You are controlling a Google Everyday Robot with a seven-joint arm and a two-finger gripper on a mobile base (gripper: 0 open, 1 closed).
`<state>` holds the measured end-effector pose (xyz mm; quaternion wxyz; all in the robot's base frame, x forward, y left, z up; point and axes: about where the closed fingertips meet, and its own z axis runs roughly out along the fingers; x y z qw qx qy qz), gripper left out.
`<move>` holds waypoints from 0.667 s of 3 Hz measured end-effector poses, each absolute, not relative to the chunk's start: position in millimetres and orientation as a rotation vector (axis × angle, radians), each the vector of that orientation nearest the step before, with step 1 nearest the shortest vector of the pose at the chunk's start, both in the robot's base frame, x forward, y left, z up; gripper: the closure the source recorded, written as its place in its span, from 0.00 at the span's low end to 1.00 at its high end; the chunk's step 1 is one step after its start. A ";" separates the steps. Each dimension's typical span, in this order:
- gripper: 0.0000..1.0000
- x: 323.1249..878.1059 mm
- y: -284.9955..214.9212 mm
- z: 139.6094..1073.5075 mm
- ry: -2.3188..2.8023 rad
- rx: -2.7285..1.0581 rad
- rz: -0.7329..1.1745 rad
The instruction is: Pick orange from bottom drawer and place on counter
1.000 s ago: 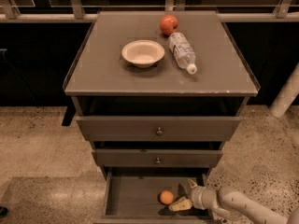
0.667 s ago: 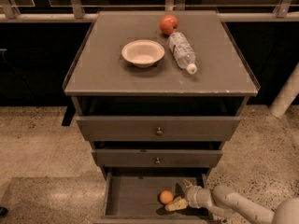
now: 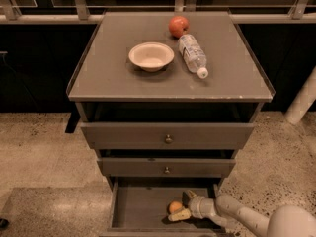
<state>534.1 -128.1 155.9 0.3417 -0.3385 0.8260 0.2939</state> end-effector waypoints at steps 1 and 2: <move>0.00 540.5 -124.5 138.0 2.161 -0.846 0.744; 0.00 546.4 -126.3 124.7 2.175 -0.824 0.695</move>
Offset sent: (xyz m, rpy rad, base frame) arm 0.0218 -0.0068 -0.0463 -0.0714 -0.0253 -0.1150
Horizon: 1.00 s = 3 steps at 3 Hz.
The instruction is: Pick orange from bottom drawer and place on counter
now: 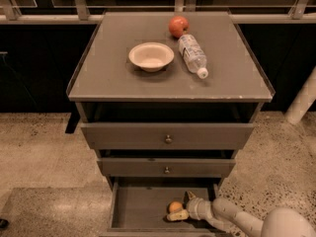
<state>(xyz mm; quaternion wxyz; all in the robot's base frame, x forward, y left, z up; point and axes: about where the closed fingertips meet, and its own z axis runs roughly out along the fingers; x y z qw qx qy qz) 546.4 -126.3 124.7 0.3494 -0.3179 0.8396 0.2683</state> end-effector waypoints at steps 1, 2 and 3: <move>0.19 546.7 -126.4 124.3 2.176 -0.823 0.693; 0.42 546.7 -126.3 124.3 2.176 -0.823 0.693; 0.65 546.7 -126.3 124.3 2.176 -0.823 0.693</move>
Offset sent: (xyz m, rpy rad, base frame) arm 0.0003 -0.0001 -0.0004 -0.0014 -0.0003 -0.0015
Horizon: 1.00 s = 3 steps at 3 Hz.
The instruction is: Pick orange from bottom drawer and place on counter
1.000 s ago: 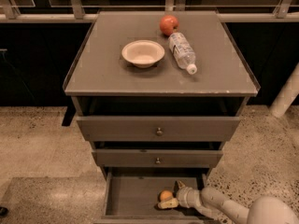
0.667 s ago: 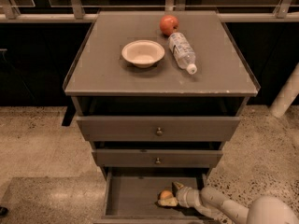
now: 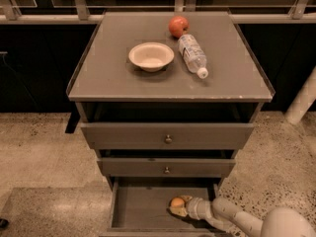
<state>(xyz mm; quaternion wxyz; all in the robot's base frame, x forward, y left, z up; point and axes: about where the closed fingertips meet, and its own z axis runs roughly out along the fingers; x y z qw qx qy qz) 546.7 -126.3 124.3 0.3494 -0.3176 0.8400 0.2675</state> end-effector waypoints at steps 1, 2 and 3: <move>0.89 546.7 -126.3 124.3 2.176 -0.823 0.693; 1.00 544.8 -120.1 132.9 2.155 -0.839 0.781; 1.00 535.2 -125.1 182.8 2.050 -0.853 0.926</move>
Offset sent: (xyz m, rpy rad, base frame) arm -0.0065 0.0152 0.0353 0.1957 0.0767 0.1530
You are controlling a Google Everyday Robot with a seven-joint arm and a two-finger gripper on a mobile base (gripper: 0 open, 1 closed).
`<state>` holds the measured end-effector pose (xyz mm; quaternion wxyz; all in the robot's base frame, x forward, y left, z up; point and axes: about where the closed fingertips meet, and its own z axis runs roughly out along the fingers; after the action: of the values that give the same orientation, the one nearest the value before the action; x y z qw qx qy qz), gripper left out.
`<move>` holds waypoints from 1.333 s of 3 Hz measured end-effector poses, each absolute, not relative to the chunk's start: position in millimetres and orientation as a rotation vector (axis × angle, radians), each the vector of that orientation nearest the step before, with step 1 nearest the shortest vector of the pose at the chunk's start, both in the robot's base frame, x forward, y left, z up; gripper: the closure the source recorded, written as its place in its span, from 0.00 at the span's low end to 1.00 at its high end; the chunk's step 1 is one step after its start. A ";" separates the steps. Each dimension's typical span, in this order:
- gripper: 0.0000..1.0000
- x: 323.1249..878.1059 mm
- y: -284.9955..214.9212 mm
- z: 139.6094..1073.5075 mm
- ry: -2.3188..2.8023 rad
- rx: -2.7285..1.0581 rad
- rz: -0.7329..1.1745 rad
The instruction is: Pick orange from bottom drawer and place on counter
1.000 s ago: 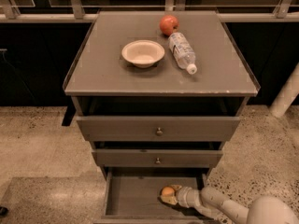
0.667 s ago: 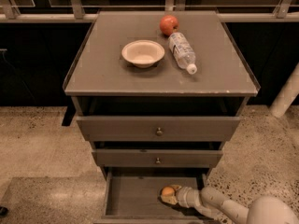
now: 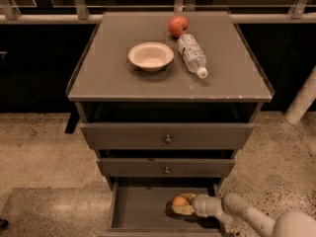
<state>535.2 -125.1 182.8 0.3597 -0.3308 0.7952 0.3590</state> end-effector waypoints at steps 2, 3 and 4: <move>1.00 490.0 -152.7 318.0 1.926 -0.918 0.973; 1.00 484.1 -140.6 377.3 1.881 -0.979 0.998; 1.00 486.1 -141.4 384.2 1.877 -0.992 0.987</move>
Offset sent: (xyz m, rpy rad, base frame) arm -0.0793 -0.0359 0.2178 0.0693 -0.1360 0.0966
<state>486.1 -141.4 384.2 0.3894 -0.3903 0.7384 0.3884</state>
